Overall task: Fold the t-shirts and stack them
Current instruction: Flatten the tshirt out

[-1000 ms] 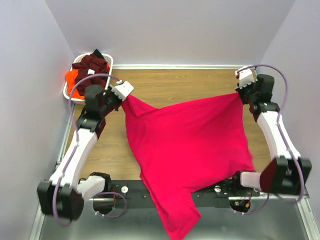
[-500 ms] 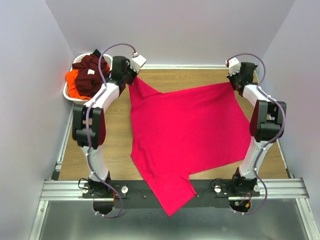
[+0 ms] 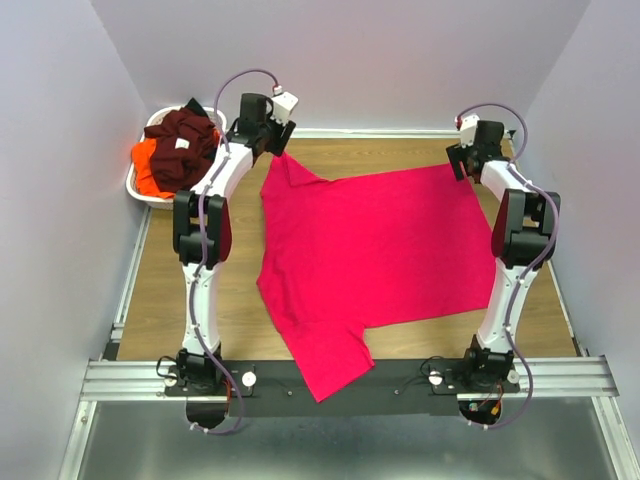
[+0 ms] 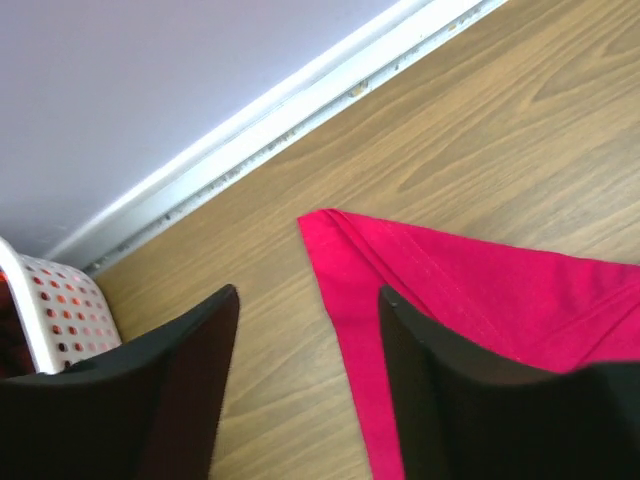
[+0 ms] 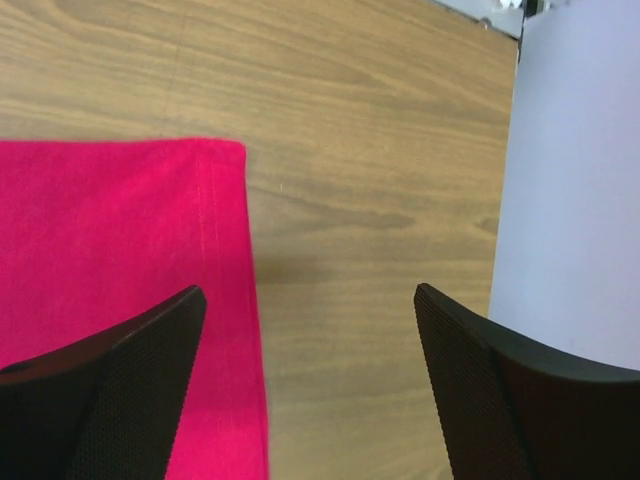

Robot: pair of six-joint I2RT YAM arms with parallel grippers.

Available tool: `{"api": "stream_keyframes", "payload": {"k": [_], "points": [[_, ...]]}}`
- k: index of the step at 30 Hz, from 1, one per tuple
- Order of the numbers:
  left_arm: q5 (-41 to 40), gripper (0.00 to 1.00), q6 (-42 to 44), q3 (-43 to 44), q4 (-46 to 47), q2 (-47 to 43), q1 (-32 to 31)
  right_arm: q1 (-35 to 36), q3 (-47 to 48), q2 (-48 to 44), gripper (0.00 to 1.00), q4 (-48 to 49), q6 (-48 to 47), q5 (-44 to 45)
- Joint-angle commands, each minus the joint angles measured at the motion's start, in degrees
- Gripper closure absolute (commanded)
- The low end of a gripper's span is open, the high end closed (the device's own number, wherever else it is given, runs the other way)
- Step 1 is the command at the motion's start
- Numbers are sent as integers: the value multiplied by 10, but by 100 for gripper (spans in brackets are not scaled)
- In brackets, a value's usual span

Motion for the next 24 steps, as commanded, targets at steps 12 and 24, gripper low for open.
{"api": "stream_keyframes", "payload": {"k": [12, 24], "points": [[118, 46, 11, -370, -98, -315, 38, 0, -17, -157, 3, -322, 10, -126], [155, 57, -39, -351, -94, -251, 75, 23, -8, -98, 37, -381, 47, -152]]}}
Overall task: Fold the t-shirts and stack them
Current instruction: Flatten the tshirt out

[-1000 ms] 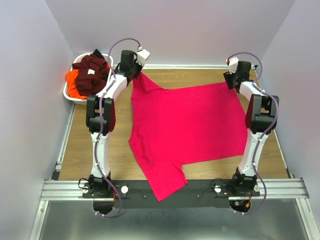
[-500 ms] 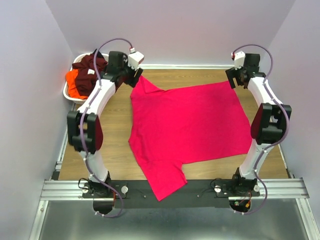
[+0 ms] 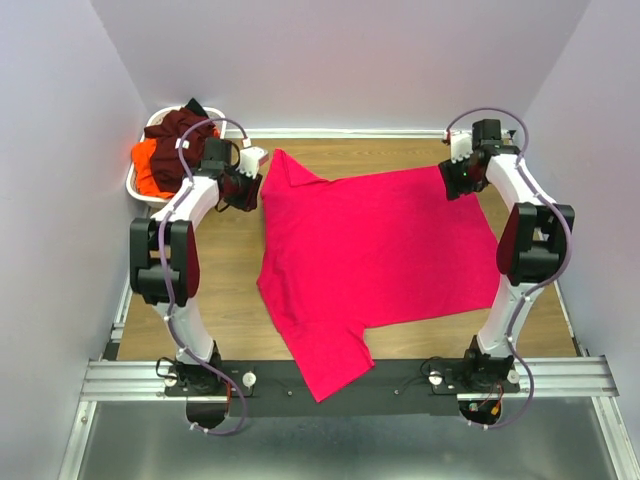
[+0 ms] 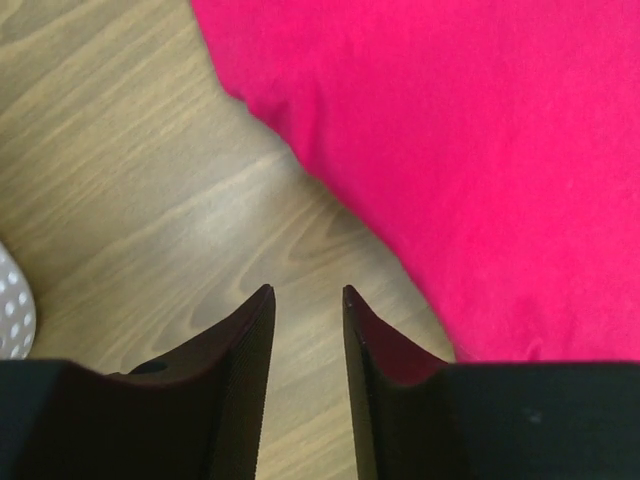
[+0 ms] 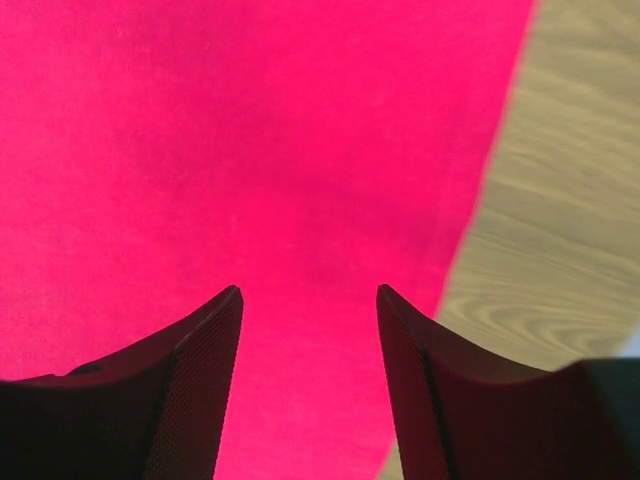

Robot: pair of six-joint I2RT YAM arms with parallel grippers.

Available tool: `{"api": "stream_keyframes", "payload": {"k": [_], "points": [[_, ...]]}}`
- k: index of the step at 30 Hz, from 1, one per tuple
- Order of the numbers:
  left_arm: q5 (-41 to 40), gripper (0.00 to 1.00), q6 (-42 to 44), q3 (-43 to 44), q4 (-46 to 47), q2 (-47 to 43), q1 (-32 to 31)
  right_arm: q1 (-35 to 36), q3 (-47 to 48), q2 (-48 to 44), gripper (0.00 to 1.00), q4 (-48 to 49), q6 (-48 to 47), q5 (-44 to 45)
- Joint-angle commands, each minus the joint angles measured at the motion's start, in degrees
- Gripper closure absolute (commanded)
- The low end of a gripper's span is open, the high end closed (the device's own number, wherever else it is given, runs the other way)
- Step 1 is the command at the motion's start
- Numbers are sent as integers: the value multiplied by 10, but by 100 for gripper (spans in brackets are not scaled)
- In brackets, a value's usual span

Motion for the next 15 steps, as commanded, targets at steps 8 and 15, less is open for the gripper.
{"api": "stream_keyframes", "payload": {"k": [8, 15], "points": [[75, 56, -97, 165, 26, 159, 4, 5, 7, 71, 40, -33, 13, 16], [86, 61, -115, 171, 34, 189, 3, 5, 16, 77, 40, -33, 14, 19]]}}
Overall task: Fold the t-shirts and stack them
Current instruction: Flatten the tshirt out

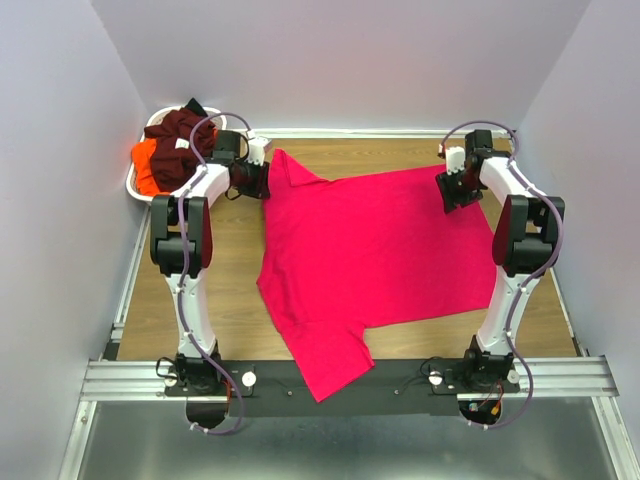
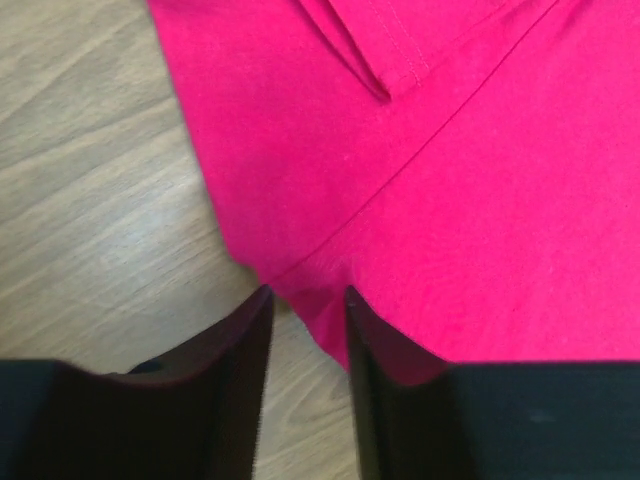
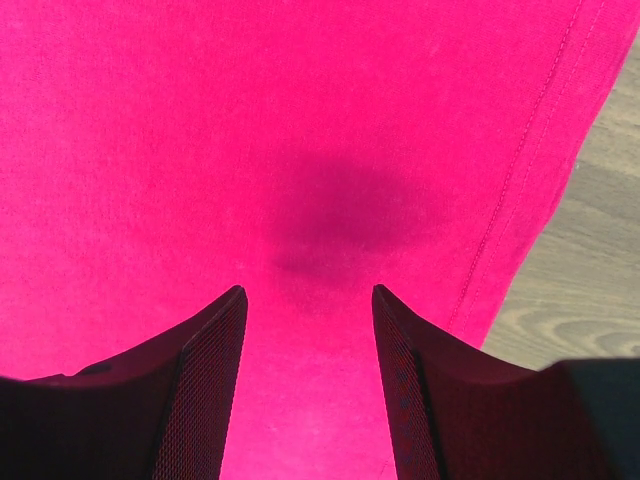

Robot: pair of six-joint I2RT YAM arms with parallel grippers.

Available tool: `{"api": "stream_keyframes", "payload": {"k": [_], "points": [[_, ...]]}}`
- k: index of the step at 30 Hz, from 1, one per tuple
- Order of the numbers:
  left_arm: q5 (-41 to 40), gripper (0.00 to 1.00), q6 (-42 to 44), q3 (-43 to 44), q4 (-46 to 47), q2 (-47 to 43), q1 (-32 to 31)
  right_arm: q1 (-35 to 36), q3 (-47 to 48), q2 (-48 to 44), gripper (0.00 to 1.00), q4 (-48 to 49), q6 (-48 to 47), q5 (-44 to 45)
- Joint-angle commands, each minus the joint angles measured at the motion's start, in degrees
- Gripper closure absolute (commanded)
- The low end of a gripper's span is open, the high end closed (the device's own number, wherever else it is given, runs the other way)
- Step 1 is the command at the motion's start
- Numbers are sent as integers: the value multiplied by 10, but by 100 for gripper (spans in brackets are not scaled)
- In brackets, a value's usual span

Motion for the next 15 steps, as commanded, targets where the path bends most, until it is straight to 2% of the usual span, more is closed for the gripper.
{"api": "stream_keyframes", "payload": {"k": [1, 4, 6, 8, 15], "points": [[40, 63, -17, 7, 6, 13, 2, 0, 18, 11, 40, -8, 5, 13], [51, 71, -19, 4, 4, 14, -7, 0, 22, 13, 40, -8, 6, 14], [51, 89, -20, 1, 8, 9, -14, 0, 25, 14, 40, -8, 8, 13], [48, 99, -20, 1, 12, 2, -20, 0, 26, 14, 40, -9, 9, 13], [43, 100, -24, 7, 11, 0, -36, 0, 24, 10, 43, -9, 7, 16]]}}
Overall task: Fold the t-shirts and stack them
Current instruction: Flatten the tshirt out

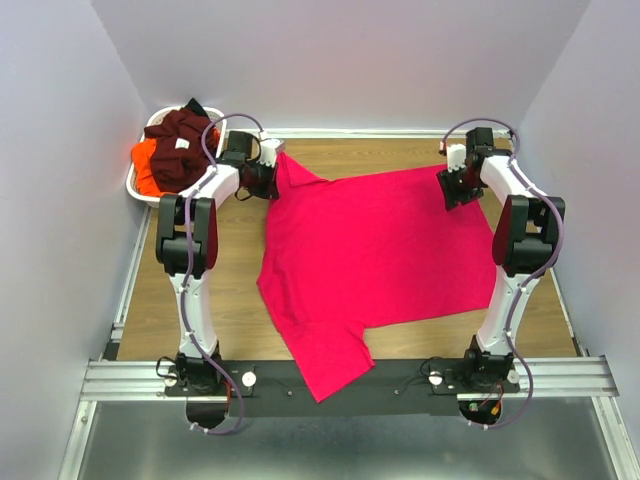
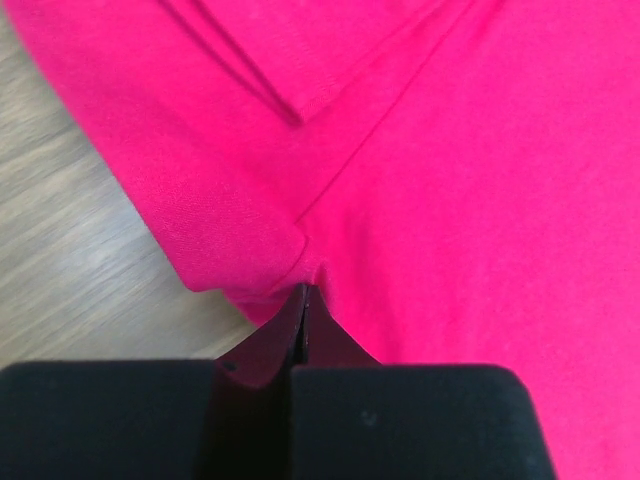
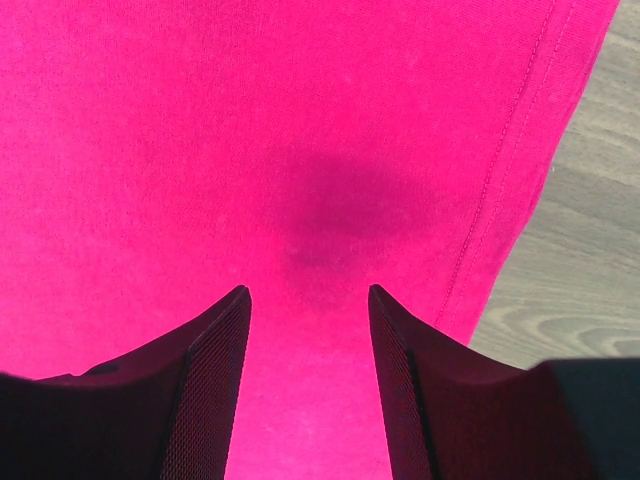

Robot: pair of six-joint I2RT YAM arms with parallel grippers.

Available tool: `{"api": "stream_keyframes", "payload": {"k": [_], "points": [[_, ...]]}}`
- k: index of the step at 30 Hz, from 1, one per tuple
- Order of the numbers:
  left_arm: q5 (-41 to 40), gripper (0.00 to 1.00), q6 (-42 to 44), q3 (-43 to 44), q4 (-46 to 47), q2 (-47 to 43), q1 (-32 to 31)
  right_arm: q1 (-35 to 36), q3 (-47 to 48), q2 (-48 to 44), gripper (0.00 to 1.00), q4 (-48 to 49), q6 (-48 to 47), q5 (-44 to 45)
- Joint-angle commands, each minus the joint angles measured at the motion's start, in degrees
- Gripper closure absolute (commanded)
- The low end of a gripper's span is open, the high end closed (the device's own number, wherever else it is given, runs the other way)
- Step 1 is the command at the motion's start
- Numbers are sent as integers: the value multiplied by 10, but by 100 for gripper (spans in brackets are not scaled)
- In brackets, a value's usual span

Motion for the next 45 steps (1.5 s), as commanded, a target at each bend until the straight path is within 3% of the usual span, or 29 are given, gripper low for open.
{"api": "stream_keyframes", "payload": {"k": [1, 14, 16, 17, 20, 28, 32, 36, 45], "points": [[5, 100, -7, 2, 7, -9, -8, 0, 10, 10, 43, -9, 1, 10], [-175, 100, 31, 9, 14, 10, -122, 0, 12, 15, 43, -9, 8, 3], [-196, 87, 44, 7, 11, 9, -134, 0, 12, 15, 43, -9, 7, 4], [-191, 76, 46, 4, 11, -4, -134, 0, 12, 15, 43, -9, 6, 4], [-171, 62, 54, -22, 18, -40, -119, 0, 11, 13, 42, -9, 7, 1], [-92, 60, 61, -89, 33, -165, -28, 0, 1, 6, 42, -9, 5, -5], [-50, 57, 83, -78, 13, -135, 0, 0, -3, 3, 42, -9, 2, -3], [8, 43, 107, -62, -15, -80, 7, 0, -6, 1, 42, -9, 1, -1], [88, 39, 107, -16, -18, -21, 6, 0, -18, 3, 42, -11, -7, 6]]}}
